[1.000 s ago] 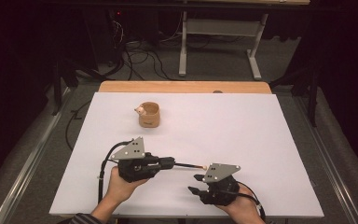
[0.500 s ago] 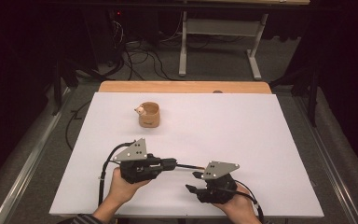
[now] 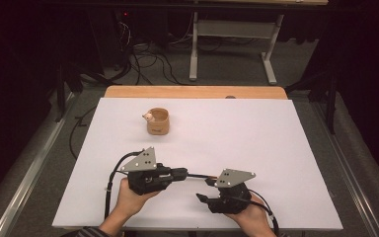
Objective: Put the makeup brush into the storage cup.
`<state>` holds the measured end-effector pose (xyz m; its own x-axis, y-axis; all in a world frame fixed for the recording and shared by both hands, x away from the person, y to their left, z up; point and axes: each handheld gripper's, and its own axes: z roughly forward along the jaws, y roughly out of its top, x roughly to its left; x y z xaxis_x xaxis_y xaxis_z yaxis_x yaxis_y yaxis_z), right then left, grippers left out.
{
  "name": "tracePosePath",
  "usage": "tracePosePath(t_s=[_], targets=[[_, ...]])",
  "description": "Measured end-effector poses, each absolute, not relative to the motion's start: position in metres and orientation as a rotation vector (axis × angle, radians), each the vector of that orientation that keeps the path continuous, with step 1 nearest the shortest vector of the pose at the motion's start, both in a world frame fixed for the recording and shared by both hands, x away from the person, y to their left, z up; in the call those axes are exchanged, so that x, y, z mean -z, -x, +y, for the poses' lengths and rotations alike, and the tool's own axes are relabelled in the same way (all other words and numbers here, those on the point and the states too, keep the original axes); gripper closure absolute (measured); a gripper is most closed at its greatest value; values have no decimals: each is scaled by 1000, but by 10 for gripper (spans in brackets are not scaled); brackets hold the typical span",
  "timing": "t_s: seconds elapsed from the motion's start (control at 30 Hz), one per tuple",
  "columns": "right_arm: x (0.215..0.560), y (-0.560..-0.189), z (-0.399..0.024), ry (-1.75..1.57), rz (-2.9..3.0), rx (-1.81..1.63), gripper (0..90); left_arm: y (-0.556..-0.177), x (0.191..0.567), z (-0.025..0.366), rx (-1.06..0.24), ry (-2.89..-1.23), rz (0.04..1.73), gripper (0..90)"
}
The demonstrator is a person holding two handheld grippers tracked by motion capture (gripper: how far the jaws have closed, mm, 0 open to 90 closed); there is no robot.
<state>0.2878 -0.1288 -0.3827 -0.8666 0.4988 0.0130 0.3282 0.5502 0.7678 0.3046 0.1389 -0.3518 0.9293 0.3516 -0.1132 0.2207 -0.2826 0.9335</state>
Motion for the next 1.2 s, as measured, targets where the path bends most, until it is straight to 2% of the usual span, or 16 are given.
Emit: tracePosePath(t_s=[1.2], targets=[[374, -287, -138, -738, 2438, -1298, 469, -304, 359, 131, -143, -1925, 424, 849]])
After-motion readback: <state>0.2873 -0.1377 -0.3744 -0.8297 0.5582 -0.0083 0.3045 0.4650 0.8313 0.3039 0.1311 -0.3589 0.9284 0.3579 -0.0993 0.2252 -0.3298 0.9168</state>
